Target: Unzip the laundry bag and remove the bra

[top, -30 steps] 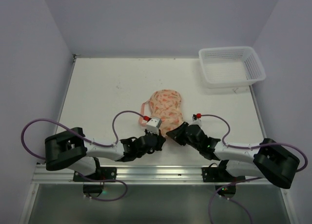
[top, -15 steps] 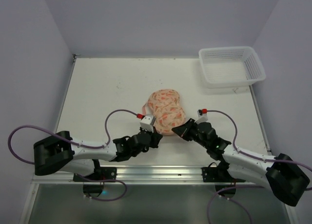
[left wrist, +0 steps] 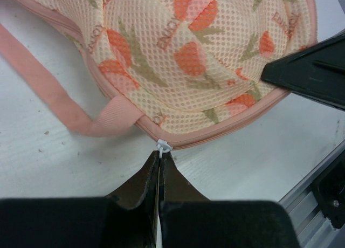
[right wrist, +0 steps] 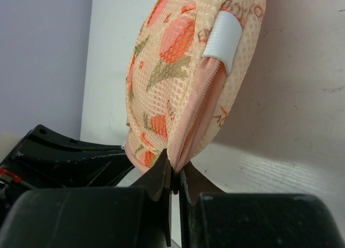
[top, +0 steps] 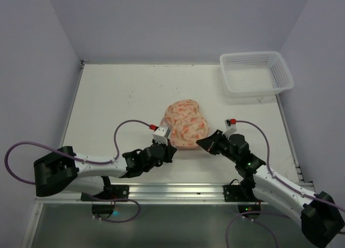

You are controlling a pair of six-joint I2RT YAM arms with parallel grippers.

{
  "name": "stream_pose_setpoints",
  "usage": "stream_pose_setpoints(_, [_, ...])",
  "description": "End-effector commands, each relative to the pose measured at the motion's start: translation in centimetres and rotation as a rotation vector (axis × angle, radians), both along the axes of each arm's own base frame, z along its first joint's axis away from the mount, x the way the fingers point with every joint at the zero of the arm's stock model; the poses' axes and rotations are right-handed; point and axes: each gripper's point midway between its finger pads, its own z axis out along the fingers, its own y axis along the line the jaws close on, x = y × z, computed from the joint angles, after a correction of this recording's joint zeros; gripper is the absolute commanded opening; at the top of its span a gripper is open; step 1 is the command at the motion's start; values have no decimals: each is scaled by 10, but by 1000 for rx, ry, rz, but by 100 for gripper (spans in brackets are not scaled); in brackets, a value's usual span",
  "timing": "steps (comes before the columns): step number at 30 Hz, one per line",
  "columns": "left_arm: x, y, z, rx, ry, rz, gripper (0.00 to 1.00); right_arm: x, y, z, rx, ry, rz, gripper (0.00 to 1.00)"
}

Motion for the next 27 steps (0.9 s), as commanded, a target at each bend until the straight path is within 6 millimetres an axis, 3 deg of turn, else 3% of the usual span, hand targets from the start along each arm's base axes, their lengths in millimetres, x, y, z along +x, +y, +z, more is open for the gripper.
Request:
stream_pose_setpoints(1, [8, 21, -9, 78, -5, 50, 0, 16, -27, 1, -47, -29, -108, 0])
stream_pose_setpoints(4, [8, 22, -10, 74, -5, 53, 0, 18, -32, 9, -33, -44, -120, 0])
stream_pose_setpoints(9, [7, 19, -8, 61, -3, 47, 0, 20, -30, 5, -55, -13, -116, 0])
stream_pose_setpoints(11, [6, 15, -5, 45, -2, 35, 0, 21, -29, 4, -53, -4, -116, 11])
stream_pose_setpoints(12, [6, 14, -5, 39, 1, 28, 0, 21, -28, 1, -54, 8, -113, 33])
stream_pose_setpoints(15, [4, 5, -2, 5, 2, 7, 0, 20, -20, 7, -37, 20, -75, 54])
stream_pose_setpoints(19, [6, -7, -3, -8, 7, -7, 0, 13, -10, 6, 47, 70, -78, 65])
stream_pose_setpoints(27, [10, -19, 4, -48, -4, 6, 0, -3, 14, 9, 142, 123, -58, 73])
